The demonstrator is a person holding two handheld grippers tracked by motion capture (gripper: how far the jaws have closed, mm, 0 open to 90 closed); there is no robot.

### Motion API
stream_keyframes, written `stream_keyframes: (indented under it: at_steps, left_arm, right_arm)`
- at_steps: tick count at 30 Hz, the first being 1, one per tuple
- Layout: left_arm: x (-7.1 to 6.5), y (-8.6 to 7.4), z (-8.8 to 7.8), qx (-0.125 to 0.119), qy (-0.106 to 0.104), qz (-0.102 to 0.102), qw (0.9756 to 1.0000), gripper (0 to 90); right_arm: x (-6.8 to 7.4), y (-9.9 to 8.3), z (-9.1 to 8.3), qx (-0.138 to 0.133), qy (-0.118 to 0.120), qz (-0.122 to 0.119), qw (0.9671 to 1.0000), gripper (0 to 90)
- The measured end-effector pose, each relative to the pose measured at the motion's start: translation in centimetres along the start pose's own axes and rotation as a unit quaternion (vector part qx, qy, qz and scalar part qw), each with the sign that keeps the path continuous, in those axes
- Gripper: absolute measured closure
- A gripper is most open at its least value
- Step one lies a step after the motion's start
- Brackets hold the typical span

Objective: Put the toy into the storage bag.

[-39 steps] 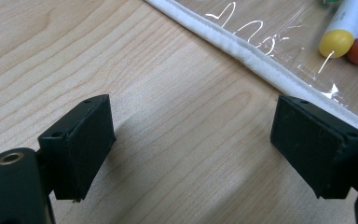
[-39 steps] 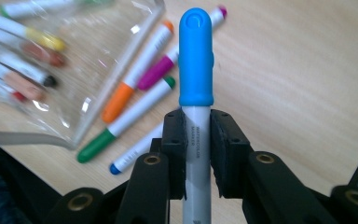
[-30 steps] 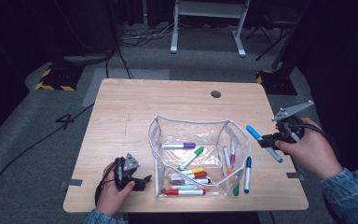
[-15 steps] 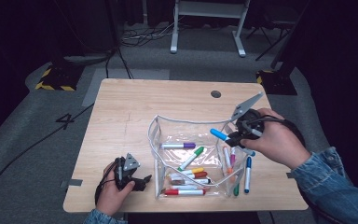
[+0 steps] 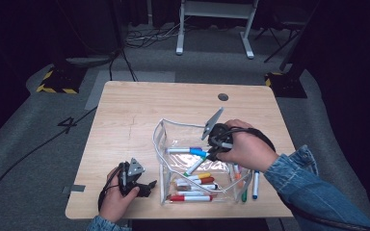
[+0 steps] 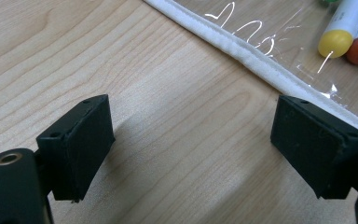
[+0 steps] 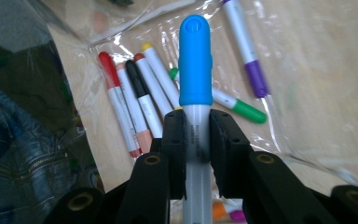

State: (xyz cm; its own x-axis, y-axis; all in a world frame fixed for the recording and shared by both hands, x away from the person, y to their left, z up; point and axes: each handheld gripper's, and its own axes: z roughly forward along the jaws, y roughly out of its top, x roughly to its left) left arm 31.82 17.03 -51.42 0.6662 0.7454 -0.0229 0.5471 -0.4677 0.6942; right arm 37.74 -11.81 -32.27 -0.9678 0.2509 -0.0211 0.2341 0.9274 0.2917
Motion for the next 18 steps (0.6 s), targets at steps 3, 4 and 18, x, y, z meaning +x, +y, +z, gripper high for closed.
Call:
stream_keyframes:
  at_steps: [3,4,18]
  left_arm:
    - [0.0,0.0,0.0,0.0,0.0,0.0,1.0,13.4]
    - [0.0,0.0,0.0,0.0,0.0,0.0,1.0,13.4]
    - [0.0,0.0,0.0,0.0,0.0,0.0,1.0,13.4]
  right_arm:
    - [0.4,0.5,1.9,0.019,0.019,-0.017,0.9995,77.1]
    - [0.6,0.7,2.6,0.025,0.023,-0.022,0.9992,77.1]
    - [0.9,1.4,5.7,-0.016,0.028,-0.05,0.9982,45.8]
